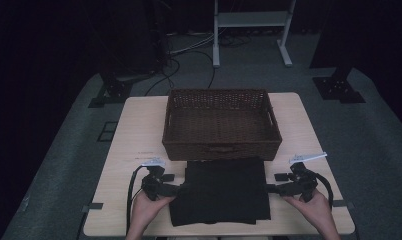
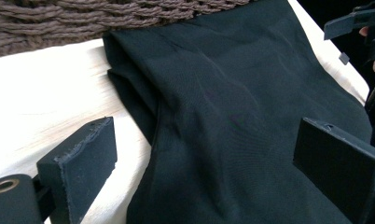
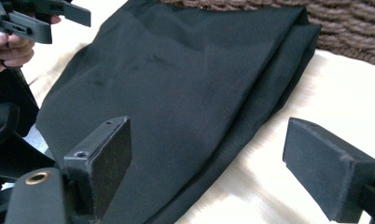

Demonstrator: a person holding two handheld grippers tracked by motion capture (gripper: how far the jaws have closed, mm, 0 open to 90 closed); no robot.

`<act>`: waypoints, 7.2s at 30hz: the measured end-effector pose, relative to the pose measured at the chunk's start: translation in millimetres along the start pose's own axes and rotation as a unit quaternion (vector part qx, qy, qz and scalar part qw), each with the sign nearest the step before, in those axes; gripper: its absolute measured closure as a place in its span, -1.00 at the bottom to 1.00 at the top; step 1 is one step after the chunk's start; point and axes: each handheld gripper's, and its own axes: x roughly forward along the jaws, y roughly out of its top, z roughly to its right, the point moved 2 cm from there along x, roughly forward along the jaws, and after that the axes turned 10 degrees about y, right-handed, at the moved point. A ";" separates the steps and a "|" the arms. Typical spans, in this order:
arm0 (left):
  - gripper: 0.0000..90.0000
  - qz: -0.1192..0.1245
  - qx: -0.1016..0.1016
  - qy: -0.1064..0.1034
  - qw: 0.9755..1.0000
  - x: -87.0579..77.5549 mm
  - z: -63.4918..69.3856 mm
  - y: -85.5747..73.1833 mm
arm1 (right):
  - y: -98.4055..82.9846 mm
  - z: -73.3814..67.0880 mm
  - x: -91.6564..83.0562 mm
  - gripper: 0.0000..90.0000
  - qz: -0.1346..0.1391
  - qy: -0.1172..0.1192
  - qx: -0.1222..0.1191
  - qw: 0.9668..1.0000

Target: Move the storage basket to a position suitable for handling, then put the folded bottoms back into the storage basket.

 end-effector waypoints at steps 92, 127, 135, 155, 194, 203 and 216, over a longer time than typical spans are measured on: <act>0.63 -0.098 0.044 -0.099 0.989 58.3 31.3 21.1 | 21.0 -10.6 68.8 0.68 -0.103 0.010 -0.026 0.994; 0.64 -0.070 0.096 -0.110 0.987 16.2 61.2 55.9 | 42.6 -46.4 24.6 0.69 -0.065 0.017 -0.072 0.995; 0.64 -0.064 0.113 -0.105 0.986 2.1 68.1 68.5 | 49.3 -55.4 14.0 0.69 -0.053 0.015 -0.082 0.995; 0.64 -0.042 0.140 -0.093 0.985 -31.2 80.0 101.7 | 81.9 -86.1 -10.3 0.69 -0.034 0.003 -0.121 0.992; 0.64 -0.036 0.123 -0.066 0.989 -53.0 58.0 189.0 | 178.7 -90.8 -27.0 0.70 -0.022 -0.002 -0.141 0.990; 0.64 -0.037 0.128 -0.062 0.989 -55.0 57.3 205.6 | 195.3 -88.4 -32.0 0.70 -0.021 -0.005 -0.139 0.990; 0.64 -0.041 0.122 -0.052 0.990 -49.6 47.6 237.3 | 225.6 -79.7 -34.4 0.70 -0.016 -0.015 -0.135 0.991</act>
